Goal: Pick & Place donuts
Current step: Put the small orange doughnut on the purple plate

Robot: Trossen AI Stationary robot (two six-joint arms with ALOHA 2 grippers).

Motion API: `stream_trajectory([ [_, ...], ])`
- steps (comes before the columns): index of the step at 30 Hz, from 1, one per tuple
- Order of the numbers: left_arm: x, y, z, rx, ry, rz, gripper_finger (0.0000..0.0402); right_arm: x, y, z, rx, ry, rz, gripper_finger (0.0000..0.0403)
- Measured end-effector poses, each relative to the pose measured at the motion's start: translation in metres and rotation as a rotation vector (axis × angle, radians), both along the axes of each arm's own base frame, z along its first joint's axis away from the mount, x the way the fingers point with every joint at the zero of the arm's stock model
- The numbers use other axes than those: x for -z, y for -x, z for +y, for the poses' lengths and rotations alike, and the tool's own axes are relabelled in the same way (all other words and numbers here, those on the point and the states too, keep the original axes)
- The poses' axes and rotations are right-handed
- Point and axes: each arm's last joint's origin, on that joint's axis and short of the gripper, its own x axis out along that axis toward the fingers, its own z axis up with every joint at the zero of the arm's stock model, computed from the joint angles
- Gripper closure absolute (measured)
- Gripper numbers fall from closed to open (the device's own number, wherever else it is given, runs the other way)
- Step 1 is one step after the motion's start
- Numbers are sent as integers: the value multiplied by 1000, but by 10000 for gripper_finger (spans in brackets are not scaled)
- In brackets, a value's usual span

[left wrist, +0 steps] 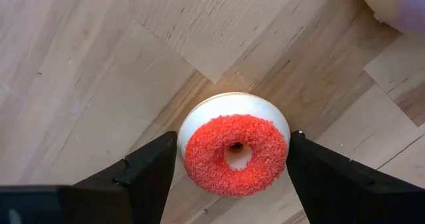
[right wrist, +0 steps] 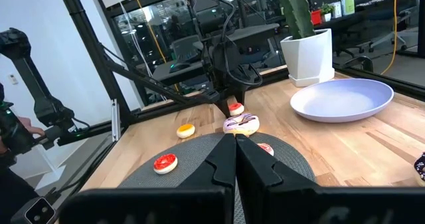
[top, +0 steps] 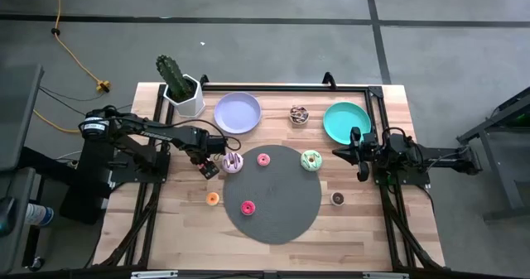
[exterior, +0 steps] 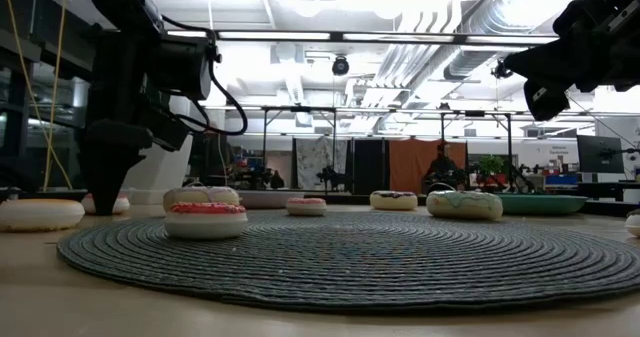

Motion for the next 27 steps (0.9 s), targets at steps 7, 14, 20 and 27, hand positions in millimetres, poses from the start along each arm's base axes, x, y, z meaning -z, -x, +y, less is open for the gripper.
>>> stream_trajectory([
  [7,0,0,0,4,-11,-1,134,0,0,0,0,0,0,402],
  [14,0,0,1,11,-20,-2,134,0,0,0,0,0,0,402],
  [20,0,-1,1,12,-22,-7,167,0,0,0,0,0,-1,402],
  [27,0,-1,1,12,-25,-8,207,0,0,0,0,0,-1,402],
])
